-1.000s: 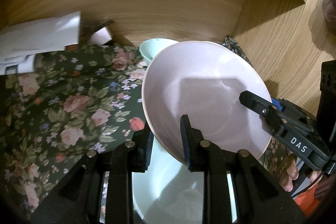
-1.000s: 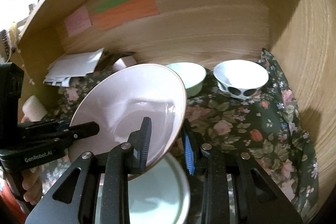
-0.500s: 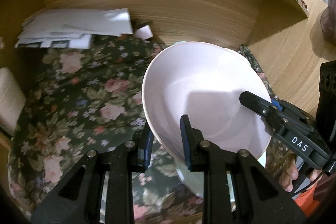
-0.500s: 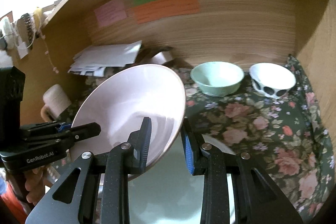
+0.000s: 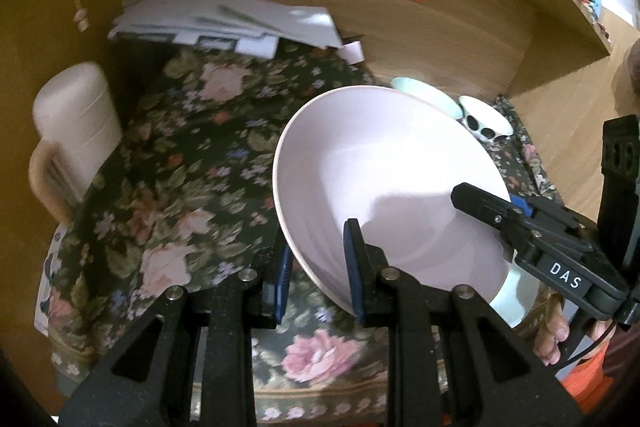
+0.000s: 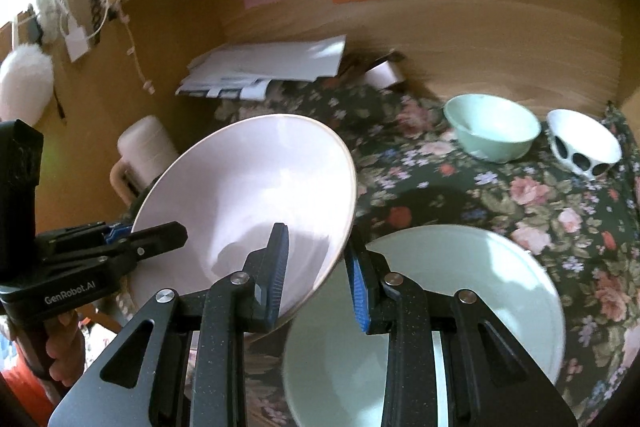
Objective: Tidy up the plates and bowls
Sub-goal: 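Lift the pale pink bowl with both grippers and carry it toward the plate stack, then lower the pale pink bowl onto the mint green plate and open both grippers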
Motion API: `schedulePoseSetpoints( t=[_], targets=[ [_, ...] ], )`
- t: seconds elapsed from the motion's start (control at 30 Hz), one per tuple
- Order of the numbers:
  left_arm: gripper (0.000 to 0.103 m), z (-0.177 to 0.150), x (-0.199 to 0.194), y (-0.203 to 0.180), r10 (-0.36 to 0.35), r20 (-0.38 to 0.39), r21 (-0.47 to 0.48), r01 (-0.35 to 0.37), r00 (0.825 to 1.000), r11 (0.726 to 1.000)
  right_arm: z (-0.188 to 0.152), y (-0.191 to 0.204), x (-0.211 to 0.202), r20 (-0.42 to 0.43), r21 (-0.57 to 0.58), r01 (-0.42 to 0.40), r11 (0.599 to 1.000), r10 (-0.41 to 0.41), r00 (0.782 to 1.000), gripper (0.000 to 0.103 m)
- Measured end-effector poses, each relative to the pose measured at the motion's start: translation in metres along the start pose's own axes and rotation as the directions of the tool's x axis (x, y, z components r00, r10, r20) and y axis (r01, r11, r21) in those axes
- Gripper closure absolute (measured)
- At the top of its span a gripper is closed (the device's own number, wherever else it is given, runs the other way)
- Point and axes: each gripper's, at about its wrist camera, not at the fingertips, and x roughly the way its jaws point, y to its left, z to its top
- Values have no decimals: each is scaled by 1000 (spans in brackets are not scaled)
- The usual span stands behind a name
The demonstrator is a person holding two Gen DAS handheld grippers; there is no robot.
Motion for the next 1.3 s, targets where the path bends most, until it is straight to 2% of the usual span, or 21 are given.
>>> schedulePoseSetpoints(
  t=[0.3, 0.53, 0.77, 0.97, 1.03, 1.13, 1.3],
  targets=[
    [79, -17, 4, 31, 13, -32, -49, -15, 999, 999, -9, 17, 24, -73, -15, -19, 1000, 17, 997, 77],
    [78, -27, 13, 40, 21, -59, -58, -24, 998, 998, -13, 22, 38, -125, -28, -7, 1000, 4, 992, 77],
    [78, -33, 27, 50, 2, -100, -79, -10, 995, 997, -14, 20, 47, -167, -21, -15, 1000, 11, 986, 77],
    [78, -34, 28, 54, -23, -101, -82, 15, 995, 996, -13, 24, 45, -173, -76, 7, 997, -20, 985, 74],
    [78, -33, 26, 54, -18, -86, -78, 11, 996, 997, -12, 23, 41, -156, -84, 14, 996, -28, 987, 74],
    [77, -29, 15, 51, 42, -23, -43, -43, 999, 998, -7, 19, 31, -119, -84, 26, 996, -36, 992, 73],
    [72, -18, -1, 47, 70, 43, -29, -69, 997, 997, 3, 10, 12, -51, -84, 60, 995, -64, 997, 64]
  ],
)
